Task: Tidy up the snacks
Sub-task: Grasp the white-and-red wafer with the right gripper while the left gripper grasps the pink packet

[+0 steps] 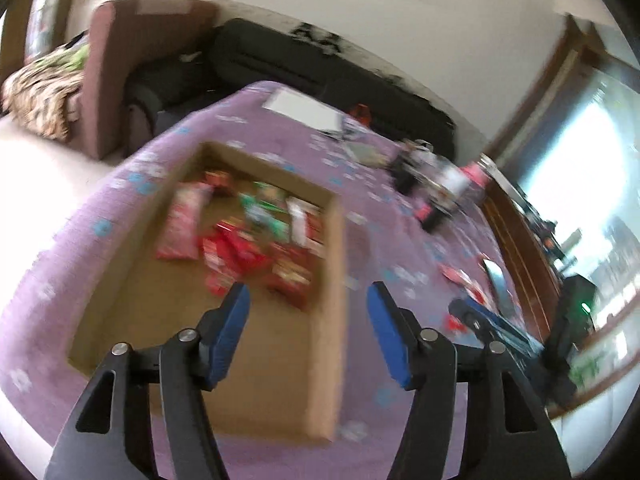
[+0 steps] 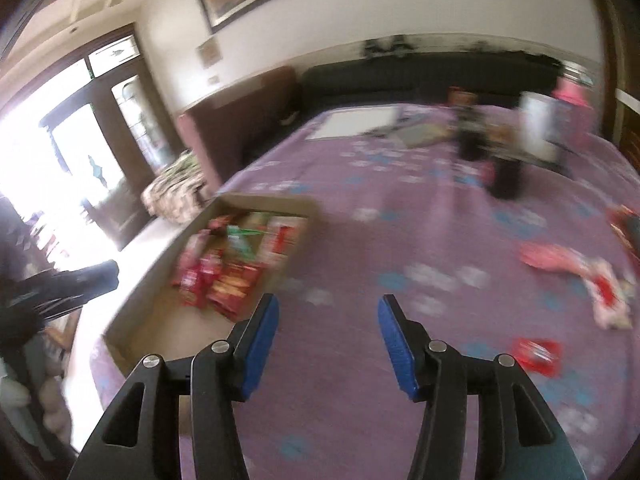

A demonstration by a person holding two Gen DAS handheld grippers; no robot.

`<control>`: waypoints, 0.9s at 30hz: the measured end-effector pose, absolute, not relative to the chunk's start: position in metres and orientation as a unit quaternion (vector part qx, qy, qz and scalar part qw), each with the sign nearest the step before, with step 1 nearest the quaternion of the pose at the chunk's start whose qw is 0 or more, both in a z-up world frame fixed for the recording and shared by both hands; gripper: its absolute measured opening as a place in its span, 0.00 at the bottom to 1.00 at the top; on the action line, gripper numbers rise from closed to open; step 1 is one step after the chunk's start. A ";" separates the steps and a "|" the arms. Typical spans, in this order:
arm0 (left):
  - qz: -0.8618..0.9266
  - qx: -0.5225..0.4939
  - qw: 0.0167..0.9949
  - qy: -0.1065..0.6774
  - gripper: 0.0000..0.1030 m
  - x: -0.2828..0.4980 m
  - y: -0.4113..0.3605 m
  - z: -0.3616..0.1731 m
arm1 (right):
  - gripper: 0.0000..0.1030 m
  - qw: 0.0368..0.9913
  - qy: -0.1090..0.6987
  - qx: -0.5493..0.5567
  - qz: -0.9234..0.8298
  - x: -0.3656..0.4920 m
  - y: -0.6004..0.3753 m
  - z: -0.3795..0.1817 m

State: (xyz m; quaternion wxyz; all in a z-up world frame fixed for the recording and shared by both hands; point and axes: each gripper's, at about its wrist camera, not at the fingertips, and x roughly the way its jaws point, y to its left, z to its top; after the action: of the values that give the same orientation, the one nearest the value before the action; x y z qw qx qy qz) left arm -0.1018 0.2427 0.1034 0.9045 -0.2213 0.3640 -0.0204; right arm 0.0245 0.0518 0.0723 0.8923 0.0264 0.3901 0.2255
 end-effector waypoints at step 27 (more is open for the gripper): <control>-0.095 -0.131 0.883 0.440 0.58 -0.096 0.114 0.056 | 0.55 0.912 0.400 0.090 0.020 0.112 -0.151 0.028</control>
State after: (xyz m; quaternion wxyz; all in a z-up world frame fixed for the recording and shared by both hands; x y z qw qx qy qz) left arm -0.0955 0.1141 0.0562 0.8835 -0.1314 0.4395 -0.0949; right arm 0.1125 -0.1511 0.0277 0.9119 0.0898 0.3999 0.0204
